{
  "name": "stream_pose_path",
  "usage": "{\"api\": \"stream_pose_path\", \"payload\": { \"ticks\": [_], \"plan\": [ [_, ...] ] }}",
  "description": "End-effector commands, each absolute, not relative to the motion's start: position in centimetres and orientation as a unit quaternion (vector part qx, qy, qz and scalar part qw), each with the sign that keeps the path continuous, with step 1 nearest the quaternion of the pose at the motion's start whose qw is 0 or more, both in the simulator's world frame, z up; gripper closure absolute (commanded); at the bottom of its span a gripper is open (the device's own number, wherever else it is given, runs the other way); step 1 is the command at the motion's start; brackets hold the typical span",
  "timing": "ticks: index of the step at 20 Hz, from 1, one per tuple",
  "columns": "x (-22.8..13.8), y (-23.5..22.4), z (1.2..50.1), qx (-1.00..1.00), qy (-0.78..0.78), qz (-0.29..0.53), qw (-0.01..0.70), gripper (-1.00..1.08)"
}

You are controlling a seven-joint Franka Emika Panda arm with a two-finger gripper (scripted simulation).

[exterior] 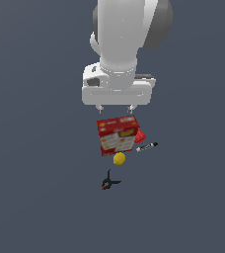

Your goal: Pick up a designated object from a clutter of objects.

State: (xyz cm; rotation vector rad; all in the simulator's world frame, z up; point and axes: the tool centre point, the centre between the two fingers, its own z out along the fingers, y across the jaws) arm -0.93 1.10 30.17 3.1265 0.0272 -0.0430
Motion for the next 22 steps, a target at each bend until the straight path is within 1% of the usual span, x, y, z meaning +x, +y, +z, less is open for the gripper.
{"api": "stream_pose_path", "payload": {
  "ticks": [1,15,22],
  "plan": [
    [-0.9,1.1,30.2,1.0,0.009,-0.014,0.007,-0.92],
    [-1.1,0.9,29.5,0.999,0.019,-0.027,0.001,-0.92],
    [-0.1,0.8,28.7,1.0,-0.001,-0.026,0.0,-0.92]
  ]
}}
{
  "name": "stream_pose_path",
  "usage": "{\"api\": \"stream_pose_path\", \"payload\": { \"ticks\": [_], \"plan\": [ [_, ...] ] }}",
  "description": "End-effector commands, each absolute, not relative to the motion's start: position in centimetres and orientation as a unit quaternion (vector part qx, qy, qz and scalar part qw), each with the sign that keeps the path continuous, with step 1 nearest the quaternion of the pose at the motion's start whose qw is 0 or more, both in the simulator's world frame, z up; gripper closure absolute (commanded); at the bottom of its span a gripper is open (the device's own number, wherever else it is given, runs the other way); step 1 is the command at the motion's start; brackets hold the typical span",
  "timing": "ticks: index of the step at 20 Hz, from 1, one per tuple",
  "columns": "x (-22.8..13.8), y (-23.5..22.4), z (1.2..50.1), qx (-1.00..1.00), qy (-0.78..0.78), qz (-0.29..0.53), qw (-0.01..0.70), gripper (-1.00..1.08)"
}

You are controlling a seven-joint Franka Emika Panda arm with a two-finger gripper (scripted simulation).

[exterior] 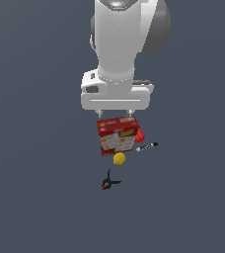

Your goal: Pick up a designated object from a clutter of objects.

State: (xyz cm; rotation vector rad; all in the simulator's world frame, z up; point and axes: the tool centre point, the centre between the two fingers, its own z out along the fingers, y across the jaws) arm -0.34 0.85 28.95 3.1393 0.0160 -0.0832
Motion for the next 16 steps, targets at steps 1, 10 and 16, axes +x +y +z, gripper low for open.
{"api": "stream_pose_path", "payload": {
  "ticks": [1,10,16],
  "plan": [
    [0.2,0.8,28.5,1.0,-0.006,-0.026,0.0,-0.92],
    [3.9,0.5,25.0,0.996,-0.085,-0.021,-0.003,-0.92],
    [7.4,0.1,20.8,0.986,-0.167,-0.017,-0.004,-0.92]
  ]
}}
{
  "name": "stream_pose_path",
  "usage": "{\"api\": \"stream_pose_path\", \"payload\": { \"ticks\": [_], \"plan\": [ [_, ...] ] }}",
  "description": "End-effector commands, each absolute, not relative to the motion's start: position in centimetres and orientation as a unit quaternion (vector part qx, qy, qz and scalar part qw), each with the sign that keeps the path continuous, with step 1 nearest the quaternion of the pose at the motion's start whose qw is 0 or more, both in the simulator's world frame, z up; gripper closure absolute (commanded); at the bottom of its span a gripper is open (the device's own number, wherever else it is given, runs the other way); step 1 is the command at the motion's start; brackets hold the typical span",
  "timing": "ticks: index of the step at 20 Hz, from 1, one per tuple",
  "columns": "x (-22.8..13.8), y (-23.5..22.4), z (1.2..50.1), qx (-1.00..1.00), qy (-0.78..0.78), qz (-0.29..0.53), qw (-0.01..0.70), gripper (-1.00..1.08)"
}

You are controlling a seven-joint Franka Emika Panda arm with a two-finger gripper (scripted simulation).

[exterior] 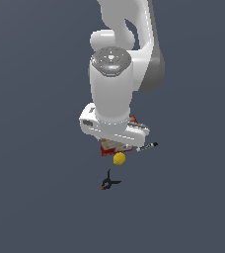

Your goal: Pick up a designated object from a clutter of objects.

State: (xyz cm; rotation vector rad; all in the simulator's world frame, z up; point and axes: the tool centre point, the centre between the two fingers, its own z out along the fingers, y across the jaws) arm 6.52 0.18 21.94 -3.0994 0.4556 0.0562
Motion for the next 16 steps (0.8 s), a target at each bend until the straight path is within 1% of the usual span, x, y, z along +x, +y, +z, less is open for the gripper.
{"api": "stream_pose_path", "payload": {
  "ticks": [1,9,16],
  "plan": [
    [7.9,0.0,20.0,-0.983,0.181,0.016,0.004,-0.92],
    [11.7,-0.8,13.3,-0.957,0.289,0.009,0.003,-0.92],
    [13.5,-1.3,8.8,-0.935,0.354,0.003,0.001,-0.92]
  ]
}}
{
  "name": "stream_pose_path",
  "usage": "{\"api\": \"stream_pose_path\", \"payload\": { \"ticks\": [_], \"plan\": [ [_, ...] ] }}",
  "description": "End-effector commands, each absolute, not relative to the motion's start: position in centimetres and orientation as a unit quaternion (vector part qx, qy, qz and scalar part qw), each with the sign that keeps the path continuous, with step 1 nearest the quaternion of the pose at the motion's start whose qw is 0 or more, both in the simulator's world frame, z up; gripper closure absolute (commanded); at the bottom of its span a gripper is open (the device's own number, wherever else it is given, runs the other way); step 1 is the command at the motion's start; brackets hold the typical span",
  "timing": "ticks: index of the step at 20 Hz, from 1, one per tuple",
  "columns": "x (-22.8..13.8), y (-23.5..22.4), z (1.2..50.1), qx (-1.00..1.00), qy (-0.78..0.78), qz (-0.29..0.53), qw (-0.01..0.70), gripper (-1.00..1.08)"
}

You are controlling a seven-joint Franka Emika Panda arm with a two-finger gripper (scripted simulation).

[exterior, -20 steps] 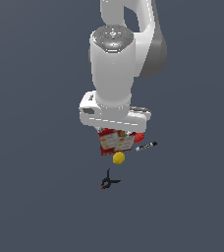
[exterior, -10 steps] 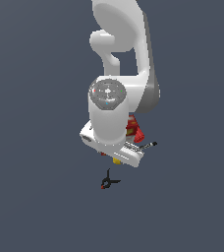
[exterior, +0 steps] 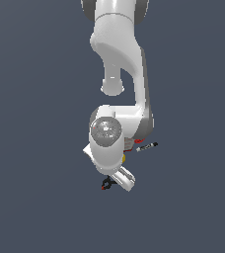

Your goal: Pick up a designated object from a clutter of objects.

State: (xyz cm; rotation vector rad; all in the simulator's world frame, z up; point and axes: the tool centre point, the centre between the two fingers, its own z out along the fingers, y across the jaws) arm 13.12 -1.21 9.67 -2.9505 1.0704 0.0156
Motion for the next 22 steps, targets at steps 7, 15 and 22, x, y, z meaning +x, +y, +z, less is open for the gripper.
{"api": "stream_pose_path", "payload": {
  "ticks": [7,15,22],
  "plan": [
    [14.2,-1.6,6.6,-0.923,0.384,0.0,0.0,-0.92],
    [14.1,-1.6,5.9,-0.923,0.385,0.001,0.0,-0.92],
    [14.1,-1.6,2.5,-0.922,0.386,0.0,0.0,-0.92]
  ]
}}
